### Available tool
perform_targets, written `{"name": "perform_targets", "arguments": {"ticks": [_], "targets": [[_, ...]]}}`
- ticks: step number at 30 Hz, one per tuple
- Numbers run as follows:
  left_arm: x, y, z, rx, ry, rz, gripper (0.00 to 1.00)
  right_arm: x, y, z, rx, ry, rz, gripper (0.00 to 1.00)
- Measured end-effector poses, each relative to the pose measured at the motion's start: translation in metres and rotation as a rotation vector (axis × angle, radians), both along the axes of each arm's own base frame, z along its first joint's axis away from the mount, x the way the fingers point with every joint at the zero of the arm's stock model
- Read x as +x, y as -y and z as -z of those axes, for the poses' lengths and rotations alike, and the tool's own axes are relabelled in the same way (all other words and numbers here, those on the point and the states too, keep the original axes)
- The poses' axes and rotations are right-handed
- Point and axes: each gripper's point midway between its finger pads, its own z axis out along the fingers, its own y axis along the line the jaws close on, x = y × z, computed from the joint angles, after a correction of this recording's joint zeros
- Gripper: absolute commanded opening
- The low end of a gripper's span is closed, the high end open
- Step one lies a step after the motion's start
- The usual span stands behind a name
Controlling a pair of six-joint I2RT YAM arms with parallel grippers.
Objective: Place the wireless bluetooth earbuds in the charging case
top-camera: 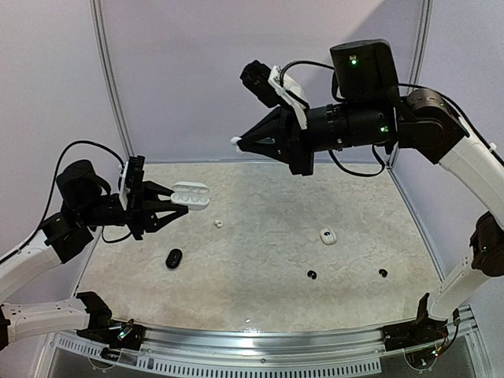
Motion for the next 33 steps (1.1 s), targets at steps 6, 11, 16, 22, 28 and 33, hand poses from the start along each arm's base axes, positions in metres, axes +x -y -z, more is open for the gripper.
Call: {"name": "perform_targets", "arguments": {"ticks": [6,11,16,22,28,33], "targets": [[-0.009,0.004,-0.003,0.012,0.036,0.042,0.00,-0.036,-0.036,-0.010,-0.032,0.143,-0.118,0.00],[-0.013,0.006,-0.001,0.042,0.067,0.061,0.00,-0.039,-0.062,0.036,-0.191,0.203,-0.150,0.00],[-0.016,0.006,0.001,0.064,0.080,0.067,0.00,-0.038,-0.065,0.072,-0.318,0.219,-0.168,0.00],[-0.018,0.008,0.004,0.077,0.087,0.073,0.00,-0.035,-0.059,0.078,-0.362,0.244,-0.163,0.00],[-0.016,0.008,0.006,0.084,0.093,0.062,0.00,-0.033,-0.061,0.084,-0.383,0.256,-0.167,0.00],[-0.017,0.009,0.005,0.084,0.096,0.062,0.00,-0.032,-0.064,0.089,-0.395,0.259,-0.173,0.00]]}}
